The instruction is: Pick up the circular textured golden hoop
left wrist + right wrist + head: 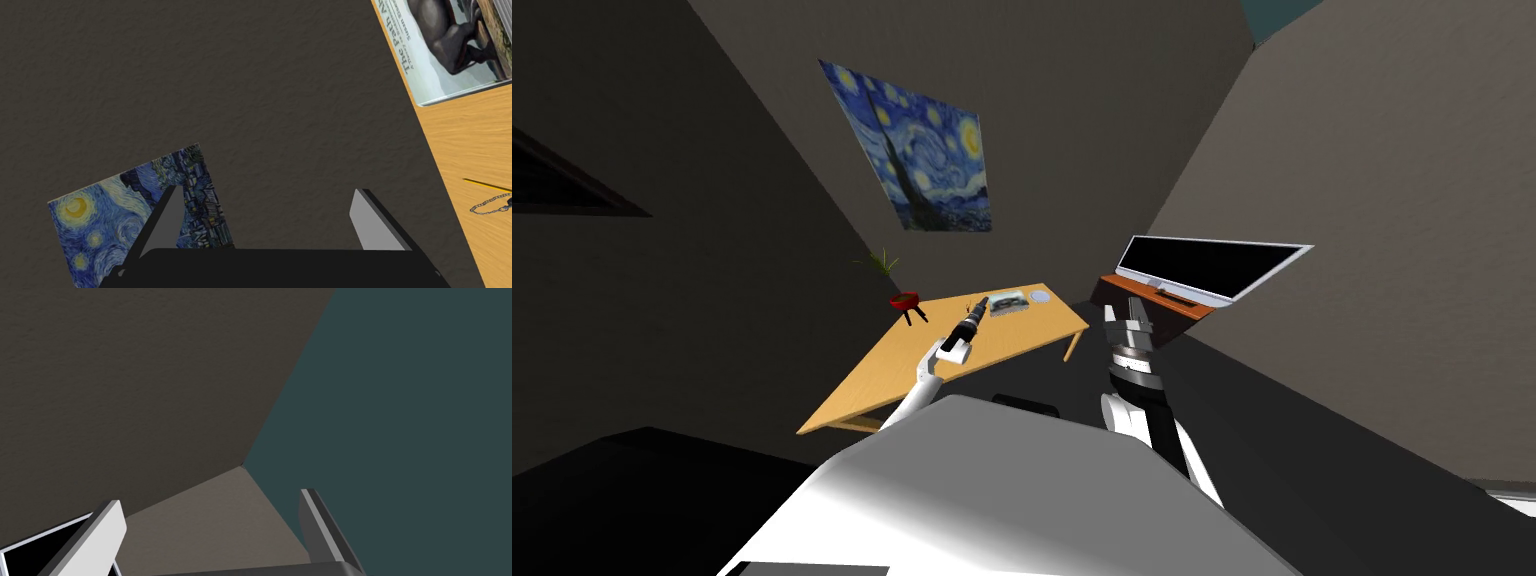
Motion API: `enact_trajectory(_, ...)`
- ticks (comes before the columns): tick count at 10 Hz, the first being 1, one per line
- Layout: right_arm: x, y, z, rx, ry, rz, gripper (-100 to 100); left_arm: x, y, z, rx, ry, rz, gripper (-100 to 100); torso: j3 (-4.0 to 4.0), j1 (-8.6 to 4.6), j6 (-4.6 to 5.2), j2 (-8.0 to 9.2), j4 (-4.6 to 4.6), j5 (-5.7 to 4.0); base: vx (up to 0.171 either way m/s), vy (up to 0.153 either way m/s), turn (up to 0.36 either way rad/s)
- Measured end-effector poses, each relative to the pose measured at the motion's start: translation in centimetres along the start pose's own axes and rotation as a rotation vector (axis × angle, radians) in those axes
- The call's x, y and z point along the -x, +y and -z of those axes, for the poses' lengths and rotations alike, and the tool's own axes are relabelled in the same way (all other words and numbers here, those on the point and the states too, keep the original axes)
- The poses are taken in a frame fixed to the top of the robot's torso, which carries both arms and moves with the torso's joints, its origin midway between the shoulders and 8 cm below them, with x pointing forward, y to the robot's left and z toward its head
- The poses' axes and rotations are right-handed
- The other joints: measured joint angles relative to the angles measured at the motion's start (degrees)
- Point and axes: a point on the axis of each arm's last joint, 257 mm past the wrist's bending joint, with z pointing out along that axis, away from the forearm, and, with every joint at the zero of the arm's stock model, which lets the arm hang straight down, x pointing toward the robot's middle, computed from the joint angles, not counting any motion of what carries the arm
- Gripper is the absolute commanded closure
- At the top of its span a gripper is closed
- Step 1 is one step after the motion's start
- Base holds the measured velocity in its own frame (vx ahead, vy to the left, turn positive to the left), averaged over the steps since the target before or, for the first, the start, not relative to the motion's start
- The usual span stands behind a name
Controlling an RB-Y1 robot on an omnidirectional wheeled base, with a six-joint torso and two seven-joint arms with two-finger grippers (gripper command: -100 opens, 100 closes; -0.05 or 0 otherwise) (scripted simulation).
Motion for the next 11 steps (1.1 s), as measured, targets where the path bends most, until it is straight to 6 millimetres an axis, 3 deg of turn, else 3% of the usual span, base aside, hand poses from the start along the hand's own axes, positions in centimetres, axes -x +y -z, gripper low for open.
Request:
enact_trajectory(6,0.0,0.0,0.0,0.0,0.0,0.0,0,0.1,6.0,-1.3,0.195,0.029,-0.014,-100,0.01,-0.01,0.03,0.01,0.0,-0.01,-0.003,0.017,-0.174)
enact_trajectory(11,0.0,0.0,0.0,0.0,0.0,0.0,0,0.6,12.9,-1.0,0.393,0.054,-0.026,-100,0.0,0.02,-0.03,0.01,0.0,0.0,-0.005,0.02,-0.15)
